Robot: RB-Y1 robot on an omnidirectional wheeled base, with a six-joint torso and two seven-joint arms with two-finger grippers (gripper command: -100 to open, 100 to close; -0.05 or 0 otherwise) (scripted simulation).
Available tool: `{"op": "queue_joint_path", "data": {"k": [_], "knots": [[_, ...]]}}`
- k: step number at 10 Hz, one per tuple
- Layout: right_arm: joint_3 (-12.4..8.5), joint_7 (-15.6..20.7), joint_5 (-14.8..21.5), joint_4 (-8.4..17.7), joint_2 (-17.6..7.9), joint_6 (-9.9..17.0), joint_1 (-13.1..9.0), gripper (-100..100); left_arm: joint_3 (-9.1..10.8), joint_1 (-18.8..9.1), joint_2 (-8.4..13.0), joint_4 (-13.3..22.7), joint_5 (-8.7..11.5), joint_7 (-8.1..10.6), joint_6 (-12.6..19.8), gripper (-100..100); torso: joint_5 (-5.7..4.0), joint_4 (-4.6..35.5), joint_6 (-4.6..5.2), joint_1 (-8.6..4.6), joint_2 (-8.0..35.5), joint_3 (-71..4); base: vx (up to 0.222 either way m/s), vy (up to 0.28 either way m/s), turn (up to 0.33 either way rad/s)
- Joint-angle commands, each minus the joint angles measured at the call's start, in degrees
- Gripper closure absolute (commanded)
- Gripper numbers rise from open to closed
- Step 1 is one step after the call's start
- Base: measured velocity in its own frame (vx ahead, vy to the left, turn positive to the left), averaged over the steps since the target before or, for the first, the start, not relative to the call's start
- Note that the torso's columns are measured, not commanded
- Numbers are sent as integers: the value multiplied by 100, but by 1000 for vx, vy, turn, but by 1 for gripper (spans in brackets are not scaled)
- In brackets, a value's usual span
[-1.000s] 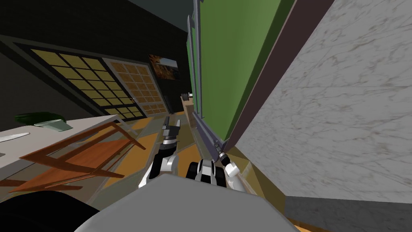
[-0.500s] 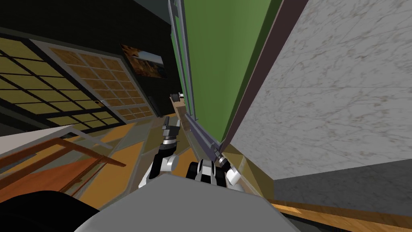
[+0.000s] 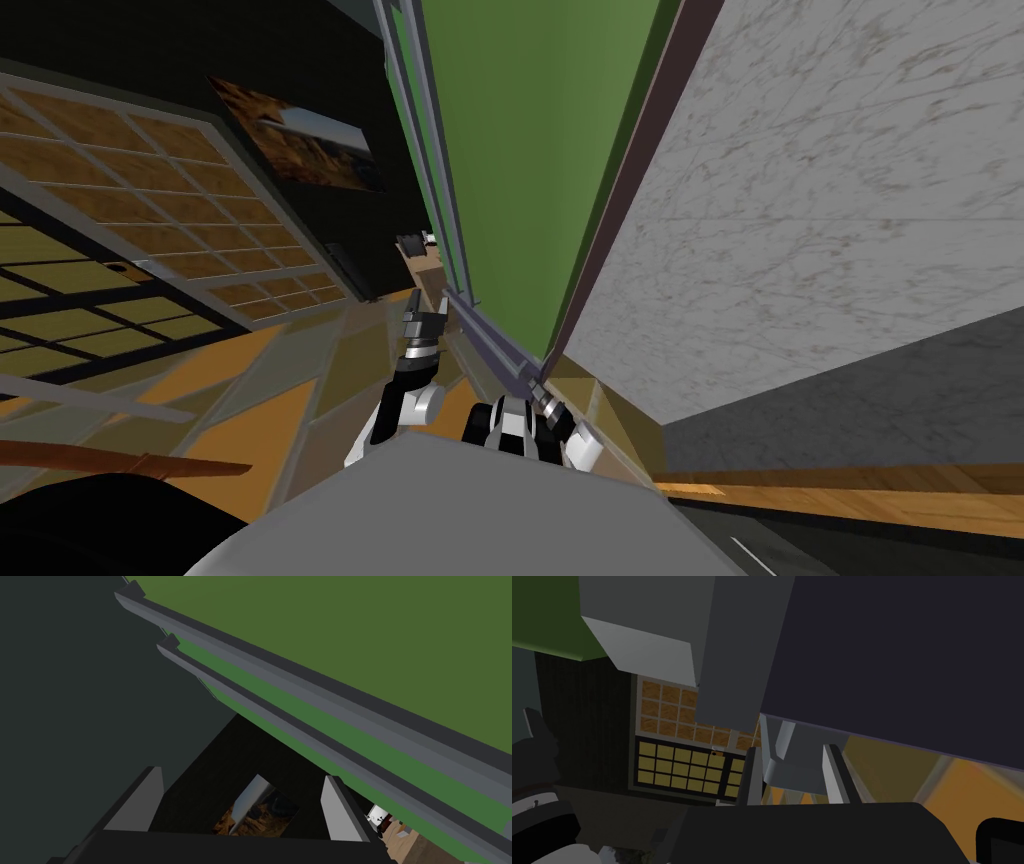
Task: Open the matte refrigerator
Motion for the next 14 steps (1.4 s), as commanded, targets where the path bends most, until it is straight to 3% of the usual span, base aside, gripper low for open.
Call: {"op": "queue_joint_path", "data": {"k": [1, 6, 11, 14], "knots": [[43, -74, 96, -44, 53, -91, -19, 100, 0, -1, 0, 0, 0, 0, 0, 0, -1, 14, -5, 5, 6, 4, -75, 54, -24], [103, -210, 276, -133, 131, -274, -36, 100, -1, -3, -1, 1, 0, 0, 1, 0, -3, 19, -36, 59, -36, -17, -143, 85, -7], [-230, 28, -19, 338, 302, -613, -453, 100, -2, -3, -1, 1, 0, 0, 1, 0, -4, 3, -40, 76, -49, -20, -181, 74, 197], [-245, 11, -30, 318, 282, -615, -417, 100, 0, -1, 0, 0, 0, 0, 0, 0, -5, 2, -27, 29, -89, -48, -112, 69, 39]]}}
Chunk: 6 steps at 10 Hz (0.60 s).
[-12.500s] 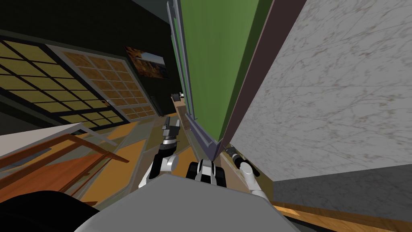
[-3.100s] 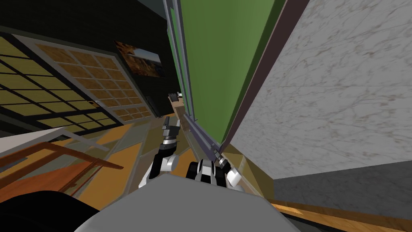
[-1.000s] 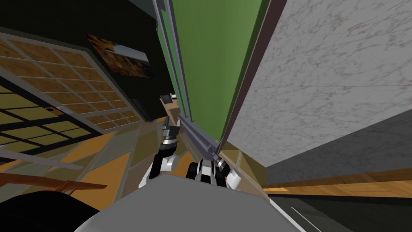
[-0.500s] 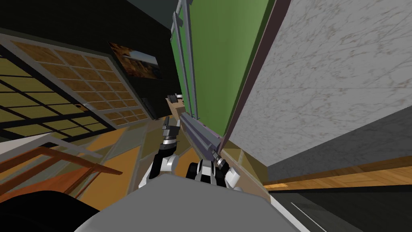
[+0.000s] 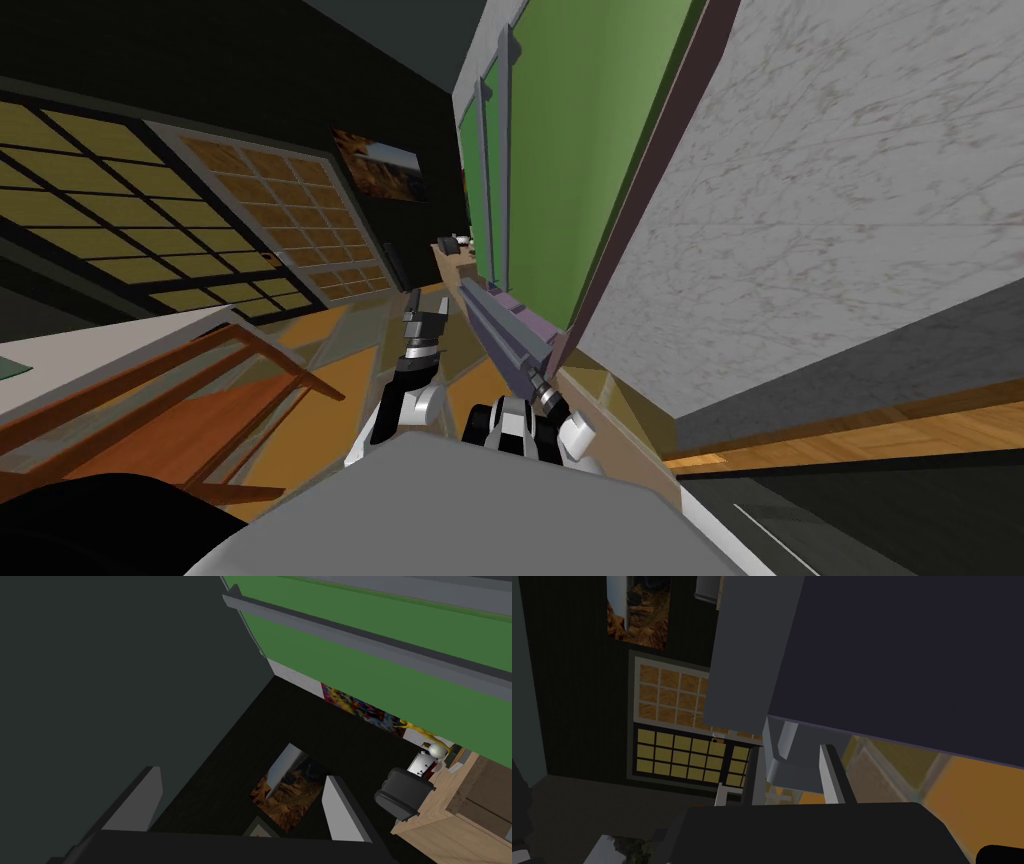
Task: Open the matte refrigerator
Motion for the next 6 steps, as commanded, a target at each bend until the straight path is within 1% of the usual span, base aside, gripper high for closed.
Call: {"op": "queue_joint_path", "data": {"k": [1, 3, 4, 5, 6], "knots": [[40, -5, 23, 8, 29, -30, 19, 100, 0, 0, 0, 0, 0, 0, 0, 0, -1, -5, -4, 21, 26, 15, -117, 125, -33], [73, -8, 42, 15, 53, -53, 35, 100, -1, -1, -1, 0, 0, 0, 0, 0, 0, -9, -13, 33, 41, 28, -133, 135, 5], [59, -64, 35, -139, -4, -27, 88, 100, -1, -1, -1, 0, 0, 0, 0, 0, -1, -9, -21, 46, 28, 23, -80, 73, -33], [129, -360, 322, -239, -64, -309, 212, 100, 0, 0, 0, 0, 0, 0, 0, 0, 0, 0, -5, 4, 12, 9, -77, -28, 247], [129, -477, 441, -239, -64, -375, 212, 100, 0, -1, 1, 0, 0, 0, 0, 0, -10, -17, -5, -27, 19, 14, -79, -60, 387]]}}
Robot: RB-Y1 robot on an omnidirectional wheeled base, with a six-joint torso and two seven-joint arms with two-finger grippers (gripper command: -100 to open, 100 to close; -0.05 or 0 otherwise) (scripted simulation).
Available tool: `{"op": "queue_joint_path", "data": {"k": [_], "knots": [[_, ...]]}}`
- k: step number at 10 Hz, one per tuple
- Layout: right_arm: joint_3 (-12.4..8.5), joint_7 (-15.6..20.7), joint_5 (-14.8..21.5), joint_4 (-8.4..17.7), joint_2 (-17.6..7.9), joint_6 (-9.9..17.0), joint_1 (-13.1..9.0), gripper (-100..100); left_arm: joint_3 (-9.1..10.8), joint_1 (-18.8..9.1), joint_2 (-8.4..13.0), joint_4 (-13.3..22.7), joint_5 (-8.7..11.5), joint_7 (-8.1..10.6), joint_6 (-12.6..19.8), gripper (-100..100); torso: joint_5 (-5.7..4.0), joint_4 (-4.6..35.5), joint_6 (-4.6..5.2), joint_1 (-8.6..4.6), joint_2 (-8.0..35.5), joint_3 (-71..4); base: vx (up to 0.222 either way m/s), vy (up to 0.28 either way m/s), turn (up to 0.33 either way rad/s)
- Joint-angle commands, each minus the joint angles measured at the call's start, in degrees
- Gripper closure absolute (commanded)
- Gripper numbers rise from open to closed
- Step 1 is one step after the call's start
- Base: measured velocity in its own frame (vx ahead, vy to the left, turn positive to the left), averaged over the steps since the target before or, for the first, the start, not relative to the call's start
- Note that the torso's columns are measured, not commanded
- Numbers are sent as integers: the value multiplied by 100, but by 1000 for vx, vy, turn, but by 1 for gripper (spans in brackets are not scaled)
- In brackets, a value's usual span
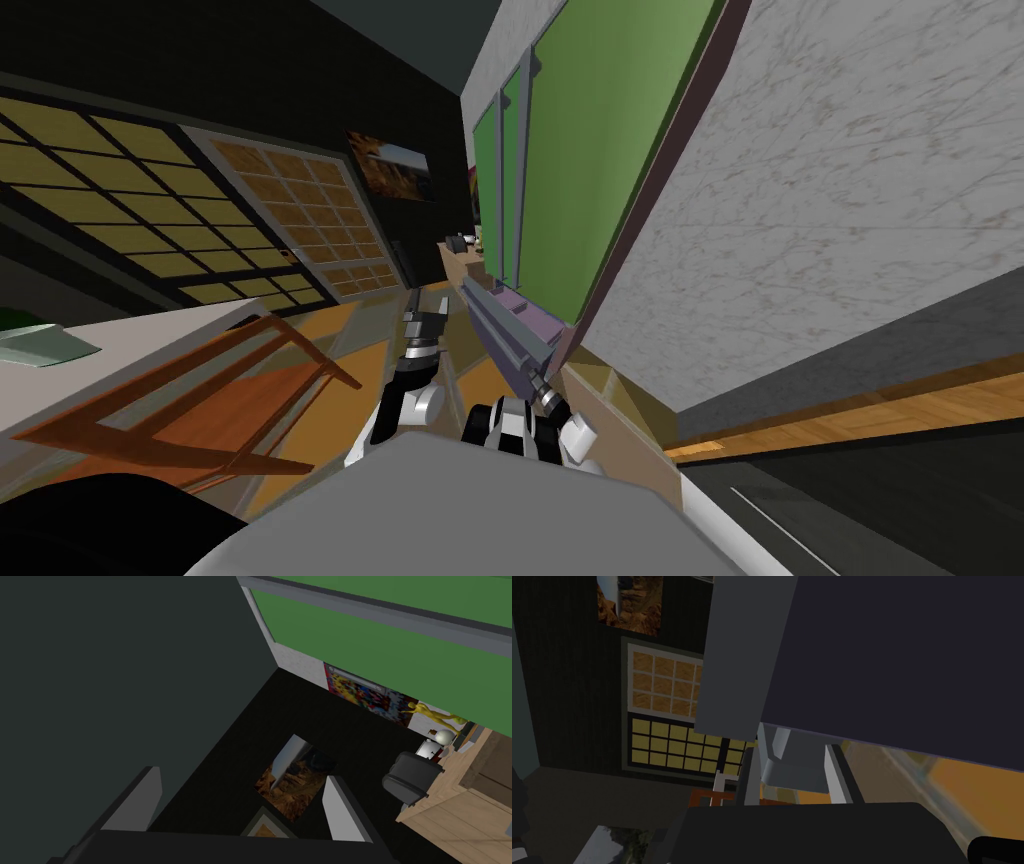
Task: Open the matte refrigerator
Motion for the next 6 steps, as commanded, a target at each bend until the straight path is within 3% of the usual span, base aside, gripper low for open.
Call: {"op": "queue_joint_path", "data": {"k": [1, 2, 3, 6], "knots": [[64, -463, 445, -44, -13, -412, 83, 100, 1, 0, 1, 0, 0, 0, 0, 0, 0, -7, 0, 9, -3, 1, -47, -53, 332], [-281, -525, 431, -244, 8, -160, 132, -100, 1, 1, 1, 0, 0, 0, 0, 0, 7, -13, 1, 34, -22, -7, -61, -8, 326], [-369, -525, 431, -244, 8, -160, 132, -100, 0, 1, 0, 0, 0, 0, 0, 0, 24, 13, 21, 48, 13, -2, -59, 22, 195], [-918, -991, 720, -711, 42, -59, 343, -100, 0, 2, -1, 0, 0, 0, 0, 0, 23, 53, 33, 20, 90, 40, -40, 44, 325]]}}
